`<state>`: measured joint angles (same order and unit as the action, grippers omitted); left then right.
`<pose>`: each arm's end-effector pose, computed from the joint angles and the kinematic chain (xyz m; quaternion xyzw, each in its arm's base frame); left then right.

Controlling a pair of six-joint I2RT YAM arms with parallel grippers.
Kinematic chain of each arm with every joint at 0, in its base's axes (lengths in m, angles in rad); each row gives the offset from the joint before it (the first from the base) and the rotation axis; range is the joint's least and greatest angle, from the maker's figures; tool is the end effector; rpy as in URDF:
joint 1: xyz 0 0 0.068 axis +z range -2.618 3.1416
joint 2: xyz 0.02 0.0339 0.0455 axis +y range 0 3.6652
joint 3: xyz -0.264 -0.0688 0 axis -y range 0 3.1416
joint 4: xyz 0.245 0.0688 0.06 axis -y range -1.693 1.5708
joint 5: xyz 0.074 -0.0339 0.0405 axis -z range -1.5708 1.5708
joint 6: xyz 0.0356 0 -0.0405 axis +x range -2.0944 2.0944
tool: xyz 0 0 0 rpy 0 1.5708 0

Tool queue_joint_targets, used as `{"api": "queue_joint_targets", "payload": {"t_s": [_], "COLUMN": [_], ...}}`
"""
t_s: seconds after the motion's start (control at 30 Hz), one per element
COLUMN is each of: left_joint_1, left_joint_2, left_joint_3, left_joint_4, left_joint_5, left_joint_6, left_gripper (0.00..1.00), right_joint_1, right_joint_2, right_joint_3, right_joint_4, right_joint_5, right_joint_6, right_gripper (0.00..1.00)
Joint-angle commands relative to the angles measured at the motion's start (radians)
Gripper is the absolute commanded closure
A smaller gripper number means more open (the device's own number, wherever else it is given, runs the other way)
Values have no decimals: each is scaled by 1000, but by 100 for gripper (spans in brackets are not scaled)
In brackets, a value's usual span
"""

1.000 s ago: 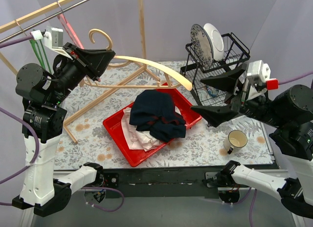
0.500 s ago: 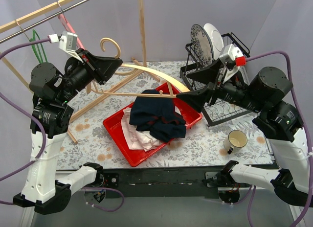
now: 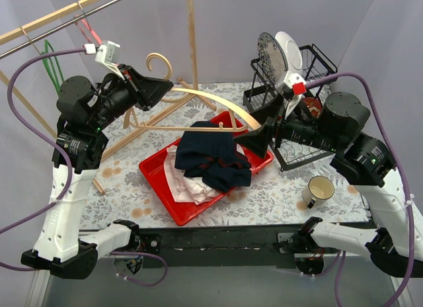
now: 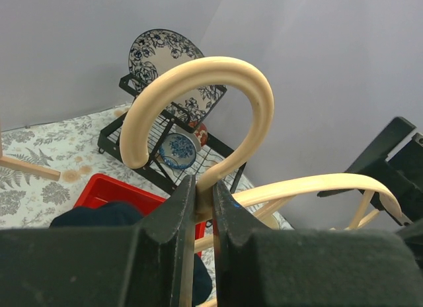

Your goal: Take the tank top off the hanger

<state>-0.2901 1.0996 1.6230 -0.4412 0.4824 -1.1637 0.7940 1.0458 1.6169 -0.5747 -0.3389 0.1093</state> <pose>0.1750 -0.0695 0.5318 -0.1191 0.6704 -0.5956 0.4262 0.1100 0.1288 0.5245 -0.3465 0.6178 0.4111 0.5738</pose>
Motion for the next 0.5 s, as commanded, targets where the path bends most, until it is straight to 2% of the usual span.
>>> {"api": "queue_joint_targets", "payload": {"t_s": [0.0,0.03,0.1,0.27,0.47], "left_joint_1": [3,3,2,3,2], "left_joint_2": [-26,-24,-23,-21,-32], "left_joint_3": [-5,-5,-2,-14,-43], "left_joint_4": [24,21,21,25,25], "left_joint_5": [-21,-30,-24,-16,-16], "left_joint_6": [38,45,50,38,33], "left_gripper": [100,100,100,100,100], "right_joint_1": [2,2,2,4,2], "right_joint_2": [-30,-32,-36,-10,11], "right_joint_3": [44,54,70,138,155], "right_joint_4": [9,4,-13,-88,-88], "right_joint_5": [24,38,87,201,169], "right_joint_6": [29,35,62,109,96], "right_gripper": [12,7,4,4,7]}}
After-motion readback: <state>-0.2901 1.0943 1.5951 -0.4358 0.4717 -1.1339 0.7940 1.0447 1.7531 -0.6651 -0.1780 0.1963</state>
